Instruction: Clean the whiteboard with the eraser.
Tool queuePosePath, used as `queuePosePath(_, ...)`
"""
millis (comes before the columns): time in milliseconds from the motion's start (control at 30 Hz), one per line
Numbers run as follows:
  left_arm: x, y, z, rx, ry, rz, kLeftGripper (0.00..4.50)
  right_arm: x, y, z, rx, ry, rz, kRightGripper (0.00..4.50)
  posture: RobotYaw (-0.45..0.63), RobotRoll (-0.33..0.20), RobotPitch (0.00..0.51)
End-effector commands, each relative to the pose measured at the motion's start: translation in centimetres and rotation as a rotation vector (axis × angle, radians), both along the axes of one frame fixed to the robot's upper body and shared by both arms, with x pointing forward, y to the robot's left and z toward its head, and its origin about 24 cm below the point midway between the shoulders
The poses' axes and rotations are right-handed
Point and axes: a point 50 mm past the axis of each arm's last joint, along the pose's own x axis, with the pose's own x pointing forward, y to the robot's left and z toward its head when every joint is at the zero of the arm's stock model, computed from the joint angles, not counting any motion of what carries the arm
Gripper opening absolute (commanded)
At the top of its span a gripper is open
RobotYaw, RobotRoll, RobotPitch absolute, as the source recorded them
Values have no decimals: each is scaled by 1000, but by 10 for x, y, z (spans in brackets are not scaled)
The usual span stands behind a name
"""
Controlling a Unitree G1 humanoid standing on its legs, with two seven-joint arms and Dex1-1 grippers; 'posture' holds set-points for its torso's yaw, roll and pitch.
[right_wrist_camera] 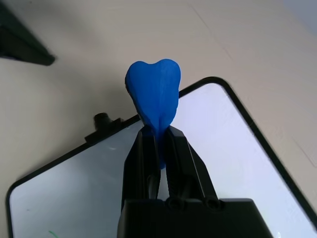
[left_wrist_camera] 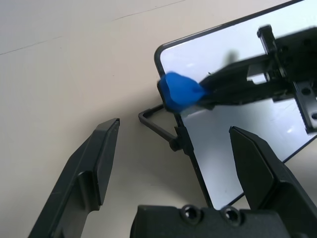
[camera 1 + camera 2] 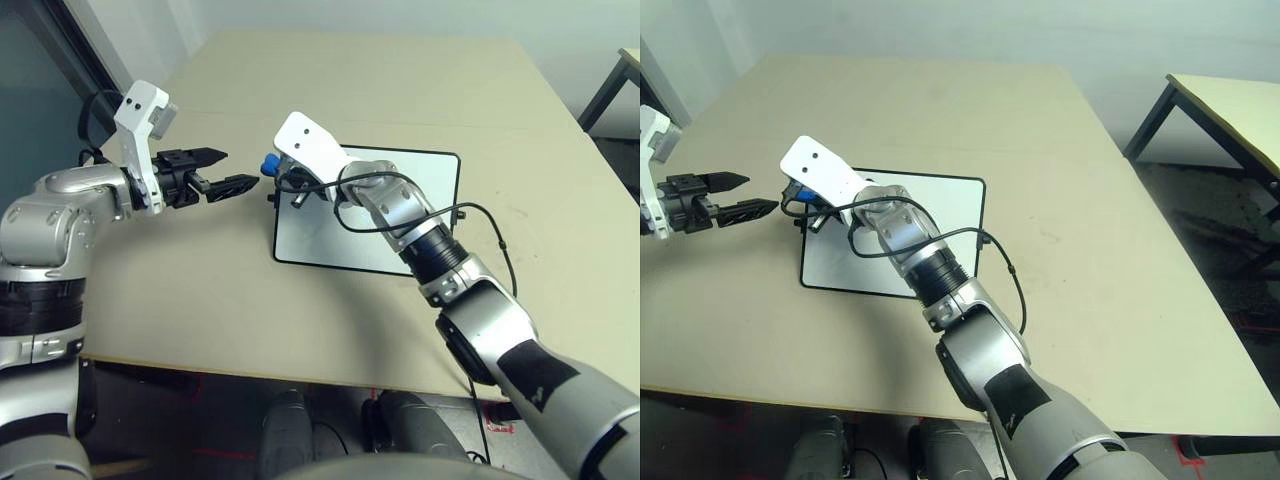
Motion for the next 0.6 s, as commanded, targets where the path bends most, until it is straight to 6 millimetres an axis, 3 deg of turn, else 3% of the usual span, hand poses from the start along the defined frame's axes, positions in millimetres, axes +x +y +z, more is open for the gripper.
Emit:
queuePosePath(33, 2, -2, 0, 7, 6, -8, 4500, 17, -18, 10, 20, -24, -104, 114, 6, 0, 37)
queuePosePath(233, 2, -1, 0, 6, 6, -11, 4500, 20, -27, 6, 17, -14, -130, 113, 2, 0, 37)
queuePosePath(600, 3, -2, -1, 7, 13, -14, 4500, -17, -18, -35, -38, 99, -48, 104, 2, 0, 47)
